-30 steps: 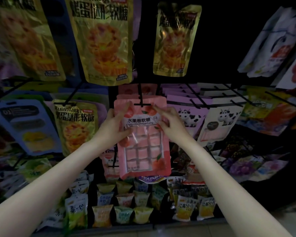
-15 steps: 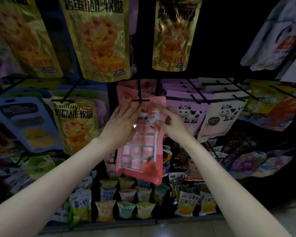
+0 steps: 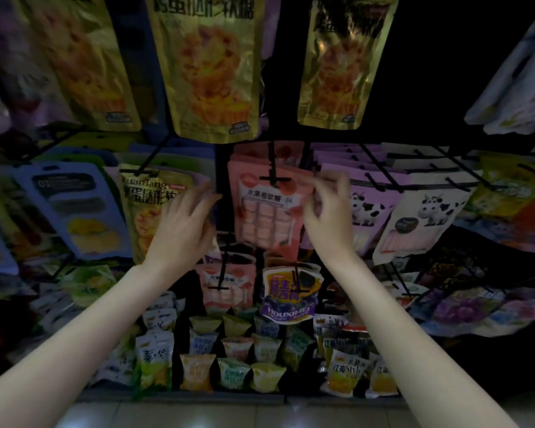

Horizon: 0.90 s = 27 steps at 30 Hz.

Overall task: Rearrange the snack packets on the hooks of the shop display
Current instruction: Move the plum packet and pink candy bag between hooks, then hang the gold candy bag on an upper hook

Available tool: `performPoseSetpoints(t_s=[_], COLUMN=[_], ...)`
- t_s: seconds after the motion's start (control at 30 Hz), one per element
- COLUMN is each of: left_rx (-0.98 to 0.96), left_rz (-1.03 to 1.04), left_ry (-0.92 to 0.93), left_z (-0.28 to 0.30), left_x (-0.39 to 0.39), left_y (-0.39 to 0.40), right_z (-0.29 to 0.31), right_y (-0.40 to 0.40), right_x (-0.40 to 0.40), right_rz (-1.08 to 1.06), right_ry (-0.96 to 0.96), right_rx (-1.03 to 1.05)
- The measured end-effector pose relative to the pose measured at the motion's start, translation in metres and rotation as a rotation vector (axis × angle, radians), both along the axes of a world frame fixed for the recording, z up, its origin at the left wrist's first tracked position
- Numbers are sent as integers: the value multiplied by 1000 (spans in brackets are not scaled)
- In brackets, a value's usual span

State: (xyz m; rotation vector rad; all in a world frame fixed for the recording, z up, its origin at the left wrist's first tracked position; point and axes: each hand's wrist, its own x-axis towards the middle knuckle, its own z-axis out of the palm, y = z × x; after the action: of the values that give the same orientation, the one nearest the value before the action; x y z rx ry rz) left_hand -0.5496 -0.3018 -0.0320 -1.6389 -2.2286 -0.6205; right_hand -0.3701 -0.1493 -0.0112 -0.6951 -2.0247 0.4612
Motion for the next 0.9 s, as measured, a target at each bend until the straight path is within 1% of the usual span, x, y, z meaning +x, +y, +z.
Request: performPoseSetpoints(t_s=[0.03,0.07,0.13,0.2,0.27,0.33,0.4,0.5,0.57,0.73,0.8,0.9], left_rx=[37,68,123,176,190,188,177,152,134,78,140,321], left_rz=[28,61,150,246,327,354,327,233,170,87,87,82], left_ry=[-16,-45,-101,-173,-310,-507,-650,-725,-726,-742,-742,-678], left_z=[-1,-4,-10,-12,-7,-2,-2,-8,-15,-24,-18,-5], left_x=[-3,-7,-15,-25,-33,-40,-44,-47,-49,-58,-55,-49], left_y=[-12,-24,-43,-55,-63,-67,-69,-73,-79,-92,-93,-97], right_z=[-1,-4,-16,-23,-22,-21,-23,-22,-18,-9,-1,15], right_y=[-10,-22,-44,-59,-70,-77,-83,-89,-93,-104,-110,-124], right_x=[1,0,-14,-38,-68,-100,-127,-149,-150,-145,-141,-129], right_rz=[46,105,237,351,443,466,419,273,192,113,118,236], right_ry=[41,30,-104,-256,-310,-341,-283,-14,64,109,108,112], right_rx=[-22,-62,-176,-350,-510,-585,-674,-894,-847,-708,-736,-819])
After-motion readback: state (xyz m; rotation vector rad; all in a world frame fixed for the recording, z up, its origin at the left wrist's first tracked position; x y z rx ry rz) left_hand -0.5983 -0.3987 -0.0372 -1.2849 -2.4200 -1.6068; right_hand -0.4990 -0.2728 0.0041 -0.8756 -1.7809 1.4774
